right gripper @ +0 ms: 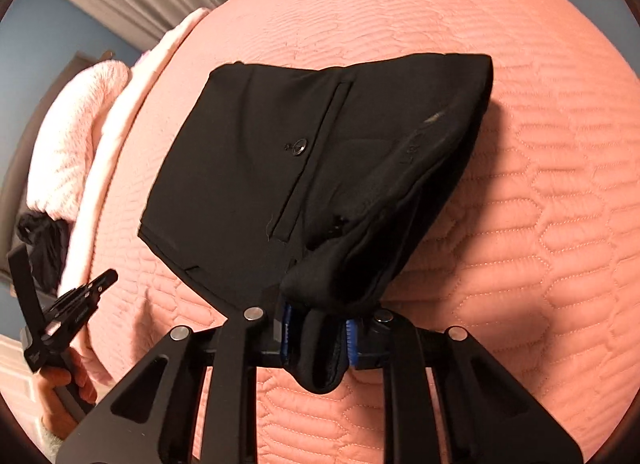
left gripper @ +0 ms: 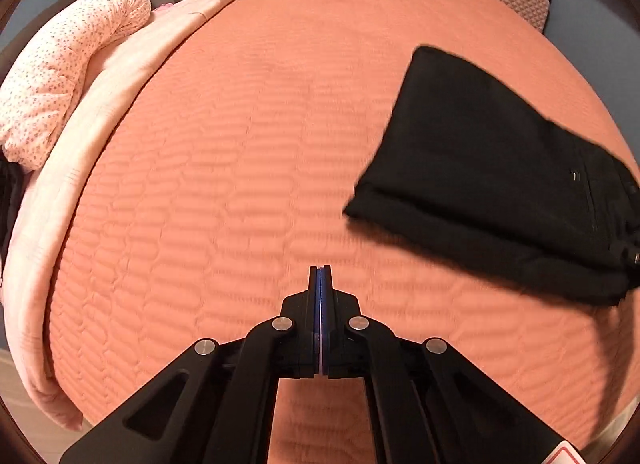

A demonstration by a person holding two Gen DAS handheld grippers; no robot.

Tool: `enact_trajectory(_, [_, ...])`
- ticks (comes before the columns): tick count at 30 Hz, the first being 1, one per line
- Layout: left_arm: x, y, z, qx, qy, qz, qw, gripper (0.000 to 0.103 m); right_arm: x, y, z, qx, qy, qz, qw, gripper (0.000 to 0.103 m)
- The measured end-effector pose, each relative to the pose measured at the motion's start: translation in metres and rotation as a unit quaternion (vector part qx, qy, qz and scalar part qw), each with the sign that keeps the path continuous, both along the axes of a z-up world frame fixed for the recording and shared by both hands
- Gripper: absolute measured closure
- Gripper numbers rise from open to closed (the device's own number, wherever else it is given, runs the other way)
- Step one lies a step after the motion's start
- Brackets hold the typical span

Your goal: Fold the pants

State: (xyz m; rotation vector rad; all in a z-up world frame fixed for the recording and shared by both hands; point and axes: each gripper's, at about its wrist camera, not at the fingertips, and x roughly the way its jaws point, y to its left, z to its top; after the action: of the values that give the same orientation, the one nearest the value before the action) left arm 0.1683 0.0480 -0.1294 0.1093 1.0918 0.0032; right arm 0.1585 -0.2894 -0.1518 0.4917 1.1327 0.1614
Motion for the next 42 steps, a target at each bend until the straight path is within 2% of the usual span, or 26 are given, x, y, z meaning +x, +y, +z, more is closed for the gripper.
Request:
enact_trajectory(2, [0.024,0.009,0.007,-0.026,0.003,0.002,0.9997,0.088,0.0,0.0,0.001,-0.006,-0.003,0.003,1.0,0.084])
enact_trajectory(3, [0.042,0.009,0.005,-0.044,0.013,-0.002,0.999,0.063,0.0,0.0,0.0,-0.007,-0.003,0.005,1.0,0.084])
enact_trajectory(4, [0.057,0.007,0.003,-0.056,0.014,-0.008,0.9983,0.047,-0.001,-0.001,-0.001,-0.005,-0.004,0.004,1.0,0.084])
enact_trajectory(8, [0.098,-0.007,-0.031,-0.107,0.076,-0.054,0.9899,0.047,-0.007,-0.008,-0.013,0.013,-0.004,-0.007,1.0,0.081])
enact_trajectory(12, [0.12,-0.017,-0.053,-0.122,0.095,-0.073,0.9853,0.041,-0.011,-0.012,-0.027,0.018,0.003,-0.025,1.0,0.067])
enact_trajectory(14, [0.121,-0.02,-0.055,-0.12,0.094,-0.083,0.9848,0.042,-0.014,-0.016,-0.032,0.023,0.005,-0.039,0.999,0.057])
enact_trajectory(15, [0.121,-0.022,-0.054,-0.117,0.094,-0.094,0.9843,0.05,-0.018,-0.02,-0.034,0.04,0.0,-0.047,0.998,0.051])
enact_trajectory(16, [0.12,-0.023,-0.052,-0.119,0.093,-0.103,0.9831,0.064,-0.021,-0.022,-0.036,0.056,-0.003,-0.055,0.997,0.048])
enact_trajectory(17, [0.117,-0.025,-0.051,-0.124,0.096,-0.109,0.9816,0.074,-0.023,-0.022,-0.036,0.063,-0.005,-0.06,0.996,0.048])
enact_trajectory(19, [0.103,-0.029,-0.046,-0.114,0.092,-0.11,0.9832,0.085,-0.025,-0.022,-0.036,0.065,-0.009,-0.062,0.996,0.045])
enact_trajectory(22, [0.073,-0.032,-0.046,-0.097,0.083,-0.102,0.9866,0.089,-0.029,-0.022,-0.029,0.054,-0.01,-0.059,0.997,0.034])
enact_trajectory(23, [0.062,-0.03,-0.046,-0.1,0.078,-0.095,0.9873,0.089,-0.032,-0.023,-0.025,0.043,-0.013,-0.059,0.997,0.032])
enact_trajectory(25, [0.031,-0.022,-0.043,-0.118,0.072,-0.071,0.9879,0.09,-0.04,-0.028,-0.017,0.013,-0.021,-0.063,0.998,0.014])
enact_trajectory(26, [0.017,-0.016,-0.042,-0.127,0.069,-0.061,0.9875,0.09,-0.044,-0.03,-0.015,0.01,-0.025,-0.061,0.998,0.012])
enact_trajectory(28, [-0.013,-0.007,-0.043,-0.147,0.066,-0.037,0.9862,0.09,-0.045,-0.033,-0.019,0.041,-0.019,-0.041,0.998,0.012])
enact_trajectory(30, [-0.03,-0.003,-0.043,-0.152,0.058,-0.021,0.9865,0.089,-0.04,-0.032,-0.035,0.073,0.007,-0.027,0.997,0.011])
enact_trajectory(32, [-0.026,0.001,-0.045,-0.154,0.053,-0.004,0.9866,0.088,-0.036,-0.023,-0.035,0.039,-0.008,-0.023,0.999,0.015])
enact_trajectory(33, [-0.03,-0.001,-0.044,-0.148,0.054,0.002,0.9876,0.087,-0.034,-0.015,-0.031,-0.005,-0.005,-0.015,1.0,0.034])
enact_trajectory(34, [-0.027,-0.009,-0.04,-0.143,0.054,0.008,0.9883,0.086,-0.035,-0.011,-0.028,-0.023,-0.002,-0.011,1.0,0.05])
enact_trajectory(35, [-0.026,-0.01,-0.038,-0.138,0.054,0.01,0.989,0.085,-0.039,-0.011,-0.025,-0.019,-0.003,-0.011,1.0,0.058])
enact_trajectory(36, [-0.028,-0.013,-0.037,-0.119,0.049,0.008,0.9916,0.079,-0.045,-0.011,-0.021,-0.013,-0.003,-0.012,1.0,0.071])
enact_trajectory(37, [-0.027,-0.013,-0.035,-0.101,0.042,0.005,0.994,0.07,-0.05,-0.01,-0.019,-0.013,-0.004,-0.009,1.0,0.075])
enact_trajectory(38, [-0.031,-0.019,-0.033,-0.076,0.034,0.003,0.9965,0.065,-0.053,-0.009,-0.017,-0.018,-0.002,-0.005,1.0,0.075])
enact_trajectory(40, [-0.034,-0.023,-0.028,-0.027,0.015,0.011,0.9994,0.04,-0.056,0.001,-0.016,-0.053,-0.008,0.005,0.999,0.075])
enact_trajectory(41, [-0.037,-0.025,-0.027,-0.011,0.007,0.016,0.9998,0.037,-0.055,0.003,-0.015,-0.063,-0.011,0.006,0.998,0.075])
enact_trajectory(42, [-0.039,-0.024,-0.024,-0.001,0.002,0.021,0.9998,0.036,-0.057,0.005,-0.014,-0.075,-0.012,0.002,0.997,0.068])
